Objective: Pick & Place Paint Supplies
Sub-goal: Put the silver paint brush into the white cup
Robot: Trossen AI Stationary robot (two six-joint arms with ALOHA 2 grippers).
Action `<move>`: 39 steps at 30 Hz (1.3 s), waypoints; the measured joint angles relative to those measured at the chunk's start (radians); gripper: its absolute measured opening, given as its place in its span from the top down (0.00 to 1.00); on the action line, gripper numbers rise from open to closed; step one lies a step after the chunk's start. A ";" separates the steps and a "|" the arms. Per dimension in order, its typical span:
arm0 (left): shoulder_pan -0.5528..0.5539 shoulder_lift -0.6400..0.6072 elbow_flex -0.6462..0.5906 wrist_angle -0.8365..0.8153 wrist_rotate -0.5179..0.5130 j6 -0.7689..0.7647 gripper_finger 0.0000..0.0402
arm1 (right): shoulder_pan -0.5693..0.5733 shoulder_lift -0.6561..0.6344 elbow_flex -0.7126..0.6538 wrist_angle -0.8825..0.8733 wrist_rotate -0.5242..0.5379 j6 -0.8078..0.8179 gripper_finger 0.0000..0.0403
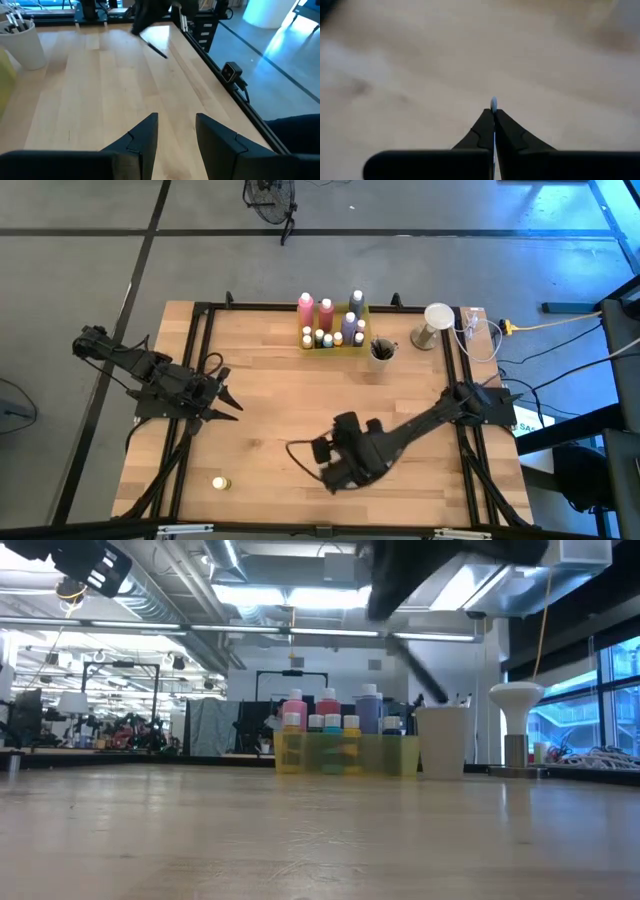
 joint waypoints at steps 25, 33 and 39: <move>0.000 -0.024 0.001 -0.004 -0.009 0.009 0.68 | -0.041 -0.281 -0.064 -0.210 0.589 -0.437 1.00; 0.000 -0.024 0.001 -0.003 -0.027 0.016 0.68 | -0.086 -0.535 -0.454 -0.210 0.607 -0.284 1.00; 0.000 -0.024 0.001 0.004 -0.027 0.026 0.68 | -0.087 -0.651 -0.821 -0.125 0.759 0.027 1.00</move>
